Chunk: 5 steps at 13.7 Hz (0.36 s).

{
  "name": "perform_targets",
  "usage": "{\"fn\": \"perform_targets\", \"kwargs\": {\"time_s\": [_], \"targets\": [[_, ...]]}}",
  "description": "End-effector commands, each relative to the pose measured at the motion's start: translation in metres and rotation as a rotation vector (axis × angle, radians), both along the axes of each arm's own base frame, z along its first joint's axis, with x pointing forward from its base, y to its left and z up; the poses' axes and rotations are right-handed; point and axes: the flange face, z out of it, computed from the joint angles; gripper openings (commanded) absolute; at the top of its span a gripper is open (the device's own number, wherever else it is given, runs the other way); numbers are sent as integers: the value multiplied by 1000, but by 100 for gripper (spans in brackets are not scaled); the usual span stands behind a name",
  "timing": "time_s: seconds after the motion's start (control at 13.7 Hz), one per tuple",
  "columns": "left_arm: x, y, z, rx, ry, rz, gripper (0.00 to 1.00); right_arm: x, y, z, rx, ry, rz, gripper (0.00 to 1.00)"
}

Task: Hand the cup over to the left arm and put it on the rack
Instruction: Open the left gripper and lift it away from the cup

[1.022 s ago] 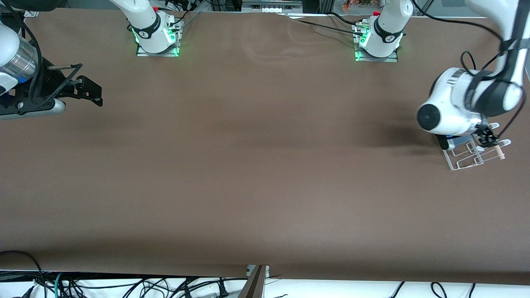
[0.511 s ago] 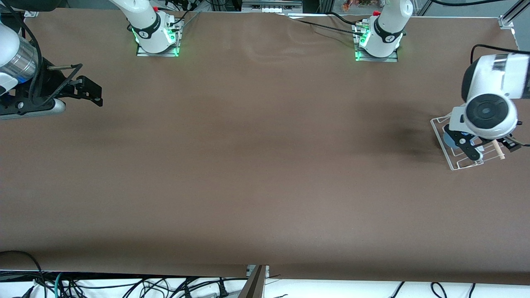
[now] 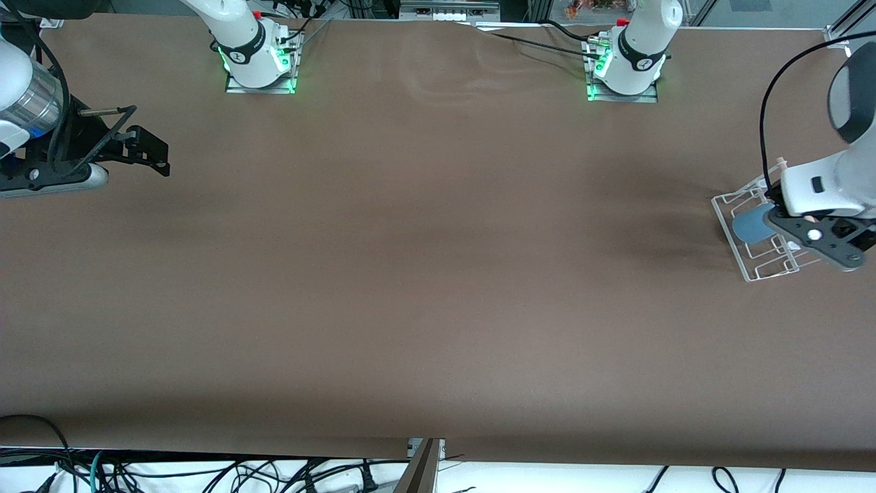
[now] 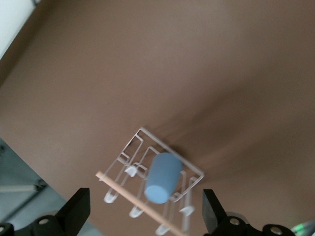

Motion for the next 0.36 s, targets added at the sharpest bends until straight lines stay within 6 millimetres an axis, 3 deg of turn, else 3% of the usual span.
{"fn": "perform_targets", "kwargs": {"time_s": [0.0, 0.22, 0.29], "targets": [[-9, -14, 27, -124, -81, 318, 100, 3, 2, 6, 2, -19, 1, 100], [-5, -48, 65, -154, -197, 516, 100, 3, 2, 6, 2, -19, 1, 100], [-4, -51, 66, -169, -200, 541, 100, 3, 2, 6, 2, -19, 3, 100]]}}
